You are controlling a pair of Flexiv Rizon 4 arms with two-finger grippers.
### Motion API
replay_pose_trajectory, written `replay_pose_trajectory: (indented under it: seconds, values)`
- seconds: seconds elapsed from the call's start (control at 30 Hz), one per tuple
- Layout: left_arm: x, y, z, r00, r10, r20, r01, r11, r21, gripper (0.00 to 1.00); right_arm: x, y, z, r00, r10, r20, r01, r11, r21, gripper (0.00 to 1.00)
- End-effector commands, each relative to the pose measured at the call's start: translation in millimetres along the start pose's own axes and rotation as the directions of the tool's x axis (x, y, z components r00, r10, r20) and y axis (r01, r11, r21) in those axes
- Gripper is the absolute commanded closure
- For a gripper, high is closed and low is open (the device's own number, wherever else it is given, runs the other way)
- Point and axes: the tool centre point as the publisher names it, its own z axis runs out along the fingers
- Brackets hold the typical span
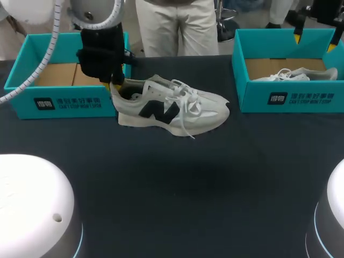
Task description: Take the shoe out of the shoebox, open the shoe tongue, remove and reinsert the insole, then place the shoe into the shoebox
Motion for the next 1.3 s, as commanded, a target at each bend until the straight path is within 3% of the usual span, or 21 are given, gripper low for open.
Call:
replay_pose_trajectory:
  seconds: [0.03,0.4,0.77,0.93,1.3]
  values:
    - [-21.4,-2,5,1.0,-0.008,-0.017,0.008,1.0,0.014,1.0,-0.5,-0.6,0,1.0,0.0,-0.001,0.0,1.0,-0.001,0.0]
    - [-64.1,-33,18,1.0,-0.009,-0.021,0.009,0.999,0.044,1.0,-0.5,-0.6,0,1.0,0.0,-0.001,0.0,1.0,-0.001,0.0]
    - [-68.4,-42,22,0.999,-0.034,-0.038,0.036,0.997,0.063,1.0,-0.5,-0.6,0,1.0,0.0,-0.001,0.0,1.0,-0.001,0.0]
    - [-80.7,-53,28,0.996,-0.048,-0.069,0.052,0.997,0.056,1.0,-0.5,-0.6,0,1.0,0.0,-0.001,0.0,1.0,-0.001,0.0]
    - [-90.5,-62,59,0.988,-0.114,-0.108,0.12,0.992,0.047,1.0,-0.5,-0.6,0,1.0,0.0,-0.001,0.0,1.0,-0.001,0.0]
